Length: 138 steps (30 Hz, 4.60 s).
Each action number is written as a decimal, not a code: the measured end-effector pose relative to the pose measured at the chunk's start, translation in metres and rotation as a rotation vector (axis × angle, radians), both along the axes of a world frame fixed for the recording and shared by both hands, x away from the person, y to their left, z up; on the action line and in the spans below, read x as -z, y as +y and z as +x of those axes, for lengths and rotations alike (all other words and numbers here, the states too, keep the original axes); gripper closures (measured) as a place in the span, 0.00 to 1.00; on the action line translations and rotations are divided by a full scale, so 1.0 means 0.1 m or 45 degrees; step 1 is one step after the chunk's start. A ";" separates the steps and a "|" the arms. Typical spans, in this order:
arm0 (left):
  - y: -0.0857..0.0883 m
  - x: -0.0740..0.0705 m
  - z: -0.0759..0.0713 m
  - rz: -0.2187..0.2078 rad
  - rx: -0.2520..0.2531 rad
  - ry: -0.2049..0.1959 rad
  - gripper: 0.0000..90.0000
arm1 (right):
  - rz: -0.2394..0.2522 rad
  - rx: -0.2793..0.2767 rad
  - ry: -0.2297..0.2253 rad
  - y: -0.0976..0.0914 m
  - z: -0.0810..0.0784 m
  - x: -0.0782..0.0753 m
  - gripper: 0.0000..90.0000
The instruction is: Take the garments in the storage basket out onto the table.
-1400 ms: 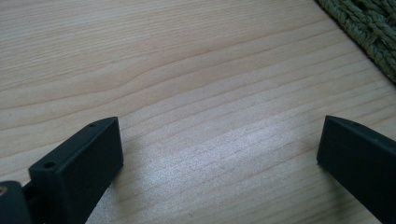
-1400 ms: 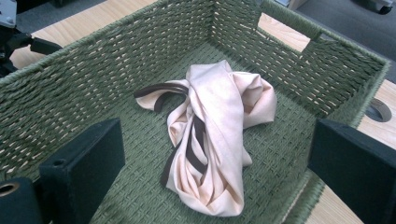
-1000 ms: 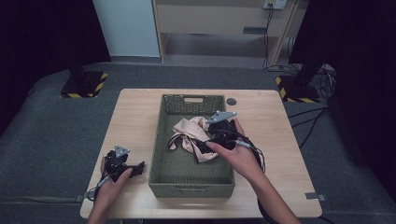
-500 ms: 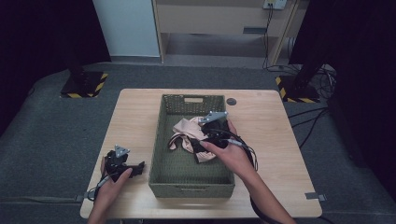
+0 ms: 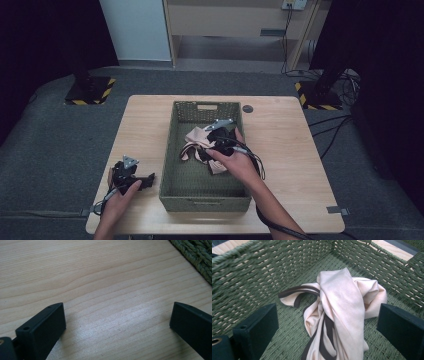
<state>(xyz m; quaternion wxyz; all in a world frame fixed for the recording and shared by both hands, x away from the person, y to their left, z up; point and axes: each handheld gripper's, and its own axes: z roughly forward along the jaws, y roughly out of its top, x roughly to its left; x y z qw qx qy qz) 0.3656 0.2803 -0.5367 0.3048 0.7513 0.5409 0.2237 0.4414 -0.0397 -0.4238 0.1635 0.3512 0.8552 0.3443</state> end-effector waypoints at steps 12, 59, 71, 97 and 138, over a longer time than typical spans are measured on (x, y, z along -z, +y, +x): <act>0.00 0.00 0.00 0.000 0.001 0.000 0.00 | -0.030 0.026 0.039 0.13 0.19 0.21 0.04; 0.00 0.00 0.00 0.003 0.002 0.002 0.00 | -0.091 0.120 0.151 0.28 0.61 0.74 0.04; 0.00 0.00 0.00 0.003 0.002 0.002 0.00 | -0.110 0.131 0.177 0.33 0.69 0.83 0.05; 0.00 0.00 0.00 0.003 0.002 0.002 0.00 | -0.174 0.044 0.125 0.30 0.67 0.76 0.69; 0.00 0.00 0.00 0.003 0.002 0.002 0.00 | -0.058 0.023 0.015 0.15 0.44 0.29 0.72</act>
